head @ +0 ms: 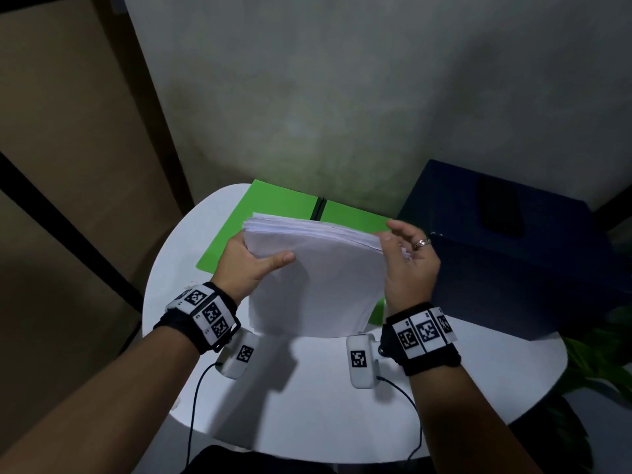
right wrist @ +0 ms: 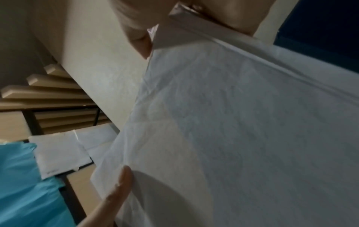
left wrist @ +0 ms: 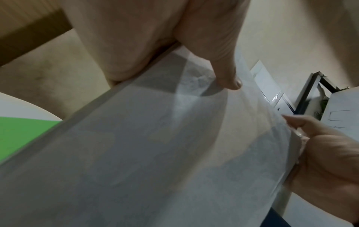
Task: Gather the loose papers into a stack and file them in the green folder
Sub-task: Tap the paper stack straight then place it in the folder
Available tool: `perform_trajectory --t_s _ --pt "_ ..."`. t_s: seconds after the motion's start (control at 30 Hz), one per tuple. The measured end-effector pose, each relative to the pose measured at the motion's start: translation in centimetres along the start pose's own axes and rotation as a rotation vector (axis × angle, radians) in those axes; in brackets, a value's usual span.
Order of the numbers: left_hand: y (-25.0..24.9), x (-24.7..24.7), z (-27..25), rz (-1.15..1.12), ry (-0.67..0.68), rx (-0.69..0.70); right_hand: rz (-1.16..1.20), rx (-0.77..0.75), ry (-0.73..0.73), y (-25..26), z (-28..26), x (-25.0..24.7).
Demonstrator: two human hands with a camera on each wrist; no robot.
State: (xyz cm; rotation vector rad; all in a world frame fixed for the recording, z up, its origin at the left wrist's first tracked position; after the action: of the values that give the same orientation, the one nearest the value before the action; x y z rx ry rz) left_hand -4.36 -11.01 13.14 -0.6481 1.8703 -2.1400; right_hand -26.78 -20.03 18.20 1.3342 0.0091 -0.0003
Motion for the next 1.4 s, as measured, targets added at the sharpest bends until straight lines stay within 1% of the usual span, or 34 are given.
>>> perform_trajectory --t_s 0.1,0.2,0.27,0.33,0.4,0.47,0.53,0.63,0.67,0.73,0.77,0.83,0.9,0.97,1.0,1.13,1.17,1.2,1.27,1.3,1.4 --pt "0.3 -0.1 0.1 -0.007 -0.013 0.003 -0.010 0.009 -0.017 -0.1 0.2 0.1" --pt "0.5 -0.3 0.1 -0.014 -0.020 -0.001 0.043 0.011 -0.042 -0.2 0.3 -0.1" --pt "0.6 -0.3 0.1 -0.010 -0.023 -0.001 0.017 -0.020 -0.004 -0.4 0.0 -0.1" --pt "0.7 -0.4 0.2 -0.009 -0.024 -0.010 -0.007 -0.019 0.024 -0.8 -0.4 -0.1" --pt "0.8 -0.4 0.2 -0.010 -0.029 -0.016 0.030 0.022 0.030 -1.2 -0.5 -0.5" --pt "0.7 -0.4 0.1 0.006 -0.044 -0.025 0.055 0.064 0.079 -1.8 -0.5 -0.9" --pt "0.8 -0.5 0.2 0.031 -0.055 -0.035 -0.002 0.120 0.131 -2.5 -0.6 -1.1" --pt "0.6 -0.1 0.0 0.073 -0.091 0.007 -0.052 0.188 0.147 -2.7 -1.1 -1.0" --pt "0.4 0.0 -0.1 0.072 -0.111 0.035 -0.047 0.188 0.141 -2.6 -1.0 -1.1" --pt "0.0 0.2 -0.3 0.064 -0.133 0.076 -0.048 0.142 0.126 -2.2 -1.0 -1.6" --pt "0.1 0.3 -0.6 0.084 -0.118 0.093 -0.058 0.115 0.129 -2.0 -1.1 -1.9" --pt "1.0 0.0 -1.0 0.149 -0.053 0.061 -0.126 0.109 0.159 -2.3 -1.5 -2.2" --pt "2.1 -0.5 -1.2 0.200 -0.015 -0.027 -0.150 0.147 0.185 -3.2 -2.1 -2.3" --pt "2.3 -0.5 -1.3 0.235 -0.008 -0.019 -0.114 0.223 0.169 -3.5 -2.4 -1.9" --pt "2.0 -0.2 -1.4 0.257 -0.028 0.000 -0.103 0.240 0.153 -3.4 -2.5 -1.7" --pt "0.6 0.9 -1.8 0.269 -0.197 0.140 -0.057 0.162 0.095 -1.8 -2.6 -1.3" --pt "0.5 1.0 -1.8 0.259 -0.197 0.143 -0.064 0.151 0.086 -1.8 -2.6 -1.3" --pt "0.9 1.1 -1.9 0.254 -0.168 0.121 -0.081 0.145 0.090 -1.9 -2.7 -1.2" --pt "1.8 1.0 -2.2 0.269 -0.080 0.033 -0.104 0.145 0.110 -2.1 -2.9 -1.3" --pt "1.8 1.0 -2.3 0.268 -0.061 0.013 -0.097 0.136 0.108 -2.0 -2.9 -1.4" --pt "0.8 1.1 -1.8 0.161 -0.096 0.061 -0.066 0.050 0.041 -1.1 -2.3 -1.3"
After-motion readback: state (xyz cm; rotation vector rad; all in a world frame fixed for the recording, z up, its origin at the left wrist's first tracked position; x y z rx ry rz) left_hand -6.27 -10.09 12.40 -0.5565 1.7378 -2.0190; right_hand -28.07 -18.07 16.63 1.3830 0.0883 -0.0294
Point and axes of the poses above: each hand's wrist, its own z-axis towards the middle knuckle, its own x-axis out of the palm, y = z × x, the point moved 2 cm from there along z, towards the middle knuckle, and after that the axes turned 5 degrees about -z, right-handed, at the moved point
